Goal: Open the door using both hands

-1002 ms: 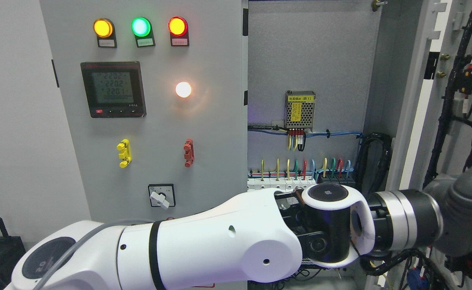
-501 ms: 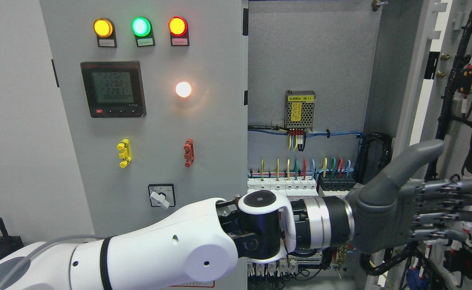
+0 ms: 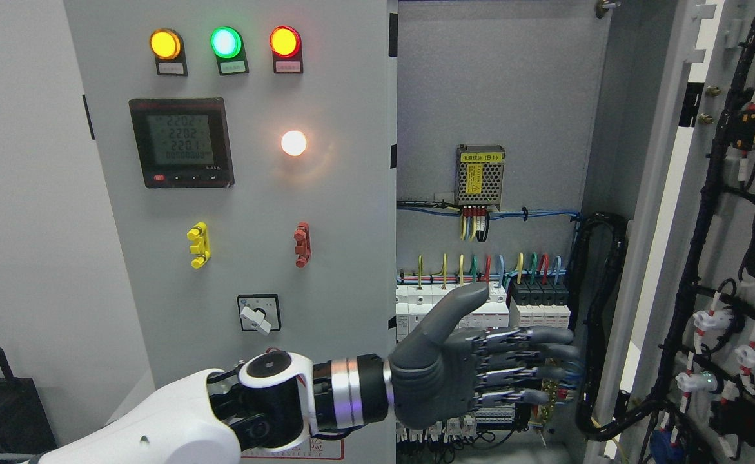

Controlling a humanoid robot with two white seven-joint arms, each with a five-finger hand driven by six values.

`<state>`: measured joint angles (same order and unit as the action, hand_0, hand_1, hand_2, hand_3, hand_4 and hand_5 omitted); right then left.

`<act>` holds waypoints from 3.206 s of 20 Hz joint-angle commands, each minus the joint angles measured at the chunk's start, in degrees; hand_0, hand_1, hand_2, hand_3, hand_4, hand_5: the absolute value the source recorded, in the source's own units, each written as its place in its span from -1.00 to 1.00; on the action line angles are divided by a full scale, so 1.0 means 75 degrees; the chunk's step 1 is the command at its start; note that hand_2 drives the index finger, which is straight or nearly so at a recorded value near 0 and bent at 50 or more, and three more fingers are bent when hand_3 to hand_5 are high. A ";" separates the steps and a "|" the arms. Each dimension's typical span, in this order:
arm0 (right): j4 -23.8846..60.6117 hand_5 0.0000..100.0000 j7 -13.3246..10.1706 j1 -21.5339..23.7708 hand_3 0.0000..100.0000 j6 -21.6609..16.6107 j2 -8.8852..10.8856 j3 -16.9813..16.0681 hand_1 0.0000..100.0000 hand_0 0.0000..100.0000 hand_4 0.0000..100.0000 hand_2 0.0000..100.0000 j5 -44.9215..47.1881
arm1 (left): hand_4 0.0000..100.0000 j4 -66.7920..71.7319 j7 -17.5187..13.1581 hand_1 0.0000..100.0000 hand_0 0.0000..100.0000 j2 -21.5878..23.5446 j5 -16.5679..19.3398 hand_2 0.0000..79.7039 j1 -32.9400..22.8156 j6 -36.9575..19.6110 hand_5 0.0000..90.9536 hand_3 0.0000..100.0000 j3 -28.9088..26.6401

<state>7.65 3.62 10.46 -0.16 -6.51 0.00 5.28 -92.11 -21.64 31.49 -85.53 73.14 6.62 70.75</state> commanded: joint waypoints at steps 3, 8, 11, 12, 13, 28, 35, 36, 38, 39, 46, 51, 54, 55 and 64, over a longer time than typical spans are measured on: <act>-0.0001 -1.00 -0.0002 0.0000 -1.00 -0.0002 0.0001 0.0188 -1.00 -1.00 -1.00 -1.00 0.0010 | -0.94 -0.0445 -0.0629 -1.00 -1.00 0.3229 0.0914 -1.00 -0.2249 0.0417 -1.00 -1.00 -0.2131; -0.0001 -1.00 -0.0002 0.0000 -1.00 -0.0002 0.0001 0.0188 -1.00 -1.00 -1.00 -1.00 -0.0001 | -0.94 -0.0293 -0.0665 -1.00 -1.00 0.3816 0.2003 -1.00 -0.3818 0.0406 -1.00 -1.00 -0.3384; -0.0001 -1.00 -0.0002 0.0000 -1.00 -0.0002 0.0001 0.0188 -1.00 -1.00 -1.00 -1.00 -0.0001 | -0.94 0.0023 -0.0665 -1.00 -1.00 0.3910 0.2554 -1.00 -0.4990 0.0406 -1.00 -1.00 -0.4170; -0.0001 -1.00 -0.0002 0.0000 -1.00 -0.0002 0.0001 0.0188 -1.00 -1.00 -1.00 -1.00 0.0010 | -0.94 0.0117 -0.0665 -1.00 -1.00 0.3934 0.2719 -1.00 -0.5307 0.0406 -1.00 -1.00 -0.4358; -0.0001 -1.00 -0.0002 0.0000 -1.00 -0.0002 0.0001 0.0188 -1.00 -1.00 -1.00 -1.00 -0.0001 | -0.94 0.0211 -0.0665 -1.00 -1.00 0.3980 0.2836 -1.00 -0.5647 0.0406 -1.00 -1.00 -0.4487; -0.0001 -1.00 -0.0002 0.0000 -1.00 -0.0002 0.0001 0.0188 -1.00 -1.00 -1.00 -1.00 0.0010 | -0.94 0.1816 -0.0654 -1.00 -1.00 0.4368 0.3012 -1.00 -0.9187 0.0301 -1.00 -1.00 -0.6011; -0.0001 -1.00 -0.0002 0.0000 -1.00 -0.0002 0.0001 0.0188 -1.00 -1.00 -1.00 -1.00 0.0010 | -0.94 0.2882 -0.0653 -1.00 -1.00 0.4192 0.3142 -1.00 -1.0383 0.0242 -1.00 -1.00 -0.6422; -0.0001 -1.00 -0.0002 0.0000 -1.00 -0.0002 0.0001 0.0188 -1.00 -1.00 -1.00 -1.00 -0.0001 | -0.94 0.3127 -0.0653 -1.00 -1.00 0.4111 0.3142 -1.00 -1.0547 0.0184 -1.00 -1.00 -0.6434; -0.0001 -1.00 -0.0002 0.0000 -1.00 -0.0002 0.0001 0.0188 -1.00 -1.00 -1.00 -1.00 -0.0001 | -0.94 0.3526 -0.0653 -1.00 -1.00 0.3865 0.3316 -1.00 -1.0922 0.0078 -1.00 -1.00 -0.6434; -0.0001 -1.00 -0.0002 0.0000 -1.00 -0.0002 0.0001 0.0188 -1.00 -1.00 -1.00 -1.00 -0.0001 | -0.94 0.3725 -0.0653 -1.00 -1.00 0.3655 0.3550 -1.00 -1.1121 -0.0027 -1.00 -1.00 -0.6446; -0.0001 -1.00 -0.0002 0.0000 -1.00 -0.0002 0.0001 0.0188 -1.00 -1.00 -1.00 -1.00 -0.0001 | -0.94 0.4874 -0.0653 -1.00 -1.00 0.1968 0.5471 -1.00 -1.2352 -0.0368 -1.00 -1.00 -0.7605; -0.0001 -1.00 -0.0002 0.0000 -1.00 -0.0002 0.0001 0.0188 -1.00 -1.00 -1.00 -1.00 -0.0001 | -0.94 0.6373 -0.0653 -1.00 -1.00 0.0760 0.6691 -1.00 -1.2436 -0.0601 -1.00 -1.00 -0.7688; -0.0001 -1.00 -0.0002 0.0000 -1.00 -0.0002 0.0001 0.0188 -1.00 -1.00 -1.00 -1.00 0.0010 | -0.94 0.7077 -0.0653 -1.00 -1.00 0.0233 0.7265 -1.00 -1.2377 -0.0778 -1.00 -1.00 -0.7688; -0.0001 -1.00 -0.0002 0.0000 -1.00 -0.0002 0.0001 0.0188 -1.00 -1.00 -1.00 -1.00 -0.0001 | -0.94 0.7241 -0.0642 -1.00 -1.00 0.0057 0.7395 -1.00 -1.2354 -0.0789 -1.00 -1.00 -0.7688; -0.0001 -1.00 -0.0002 0.0000 -1.00 -0.0002 0.0001 0.0188 -1.00 -1.00 -1.00 -1.00 -0.0001 | -0.94 0.8413 -0.0571 -1.00 -1.00 -0.1548 0.8941 -1.00 -1.2015 -0.0883 -1.00 -1.00 -0.7676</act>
<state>7.65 3.62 10.46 -0.16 -6.50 0.00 5.32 -42.82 -25.96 34.48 -26.05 -18.40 0.29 15.13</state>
